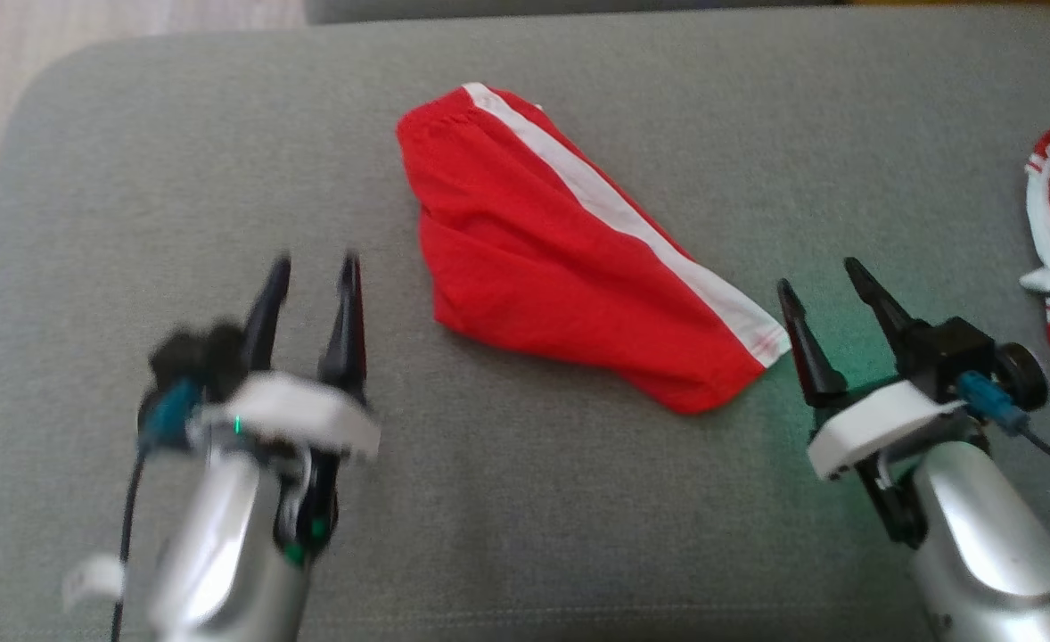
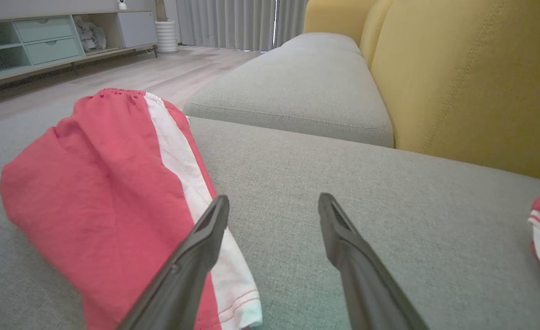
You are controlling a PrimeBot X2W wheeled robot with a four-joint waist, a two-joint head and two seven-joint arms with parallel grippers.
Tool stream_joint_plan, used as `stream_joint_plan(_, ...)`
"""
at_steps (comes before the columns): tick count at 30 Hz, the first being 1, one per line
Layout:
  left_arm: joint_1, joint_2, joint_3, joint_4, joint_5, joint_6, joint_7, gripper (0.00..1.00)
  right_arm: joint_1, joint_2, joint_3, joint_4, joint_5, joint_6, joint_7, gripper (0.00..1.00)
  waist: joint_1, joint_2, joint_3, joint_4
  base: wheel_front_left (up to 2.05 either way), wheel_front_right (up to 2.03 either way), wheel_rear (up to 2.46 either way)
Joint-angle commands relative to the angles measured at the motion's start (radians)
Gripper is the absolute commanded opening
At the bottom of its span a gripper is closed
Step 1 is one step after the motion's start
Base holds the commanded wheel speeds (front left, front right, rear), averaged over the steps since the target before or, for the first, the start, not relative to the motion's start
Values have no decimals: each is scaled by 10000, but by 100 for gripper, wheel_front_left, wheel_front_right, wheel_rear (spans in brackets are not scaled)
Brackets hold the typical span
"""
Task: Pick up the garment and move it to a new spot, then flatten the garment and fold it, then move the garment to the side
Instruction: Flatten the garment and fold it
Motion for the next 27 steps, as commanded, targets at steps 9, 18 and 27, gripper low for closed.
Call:
stream_joint_plan(9, -3098, 78, 6, 1384, 254, -19, -51, 100, -310, 1115, -141, -492, -667, 65, -273, 100, 0, 0, 781, -612, 0, 0, 0)
stream_joint_plan(18, -5817, 126, -276, 4422, 513, -407, 78, 100, -659, 1516, 261, -496, -685, 65, -355, 100, 0, 0, 1479, -1075, 0, 0, 0)
stream_joint_plan(27, -7807, 475, -654, 6861, 555, -901, 1264, 100, -891, 1671, 677, -359, -589, 65, -430, 100, 0, 0, 1904, -1467, 0, 0, 0)
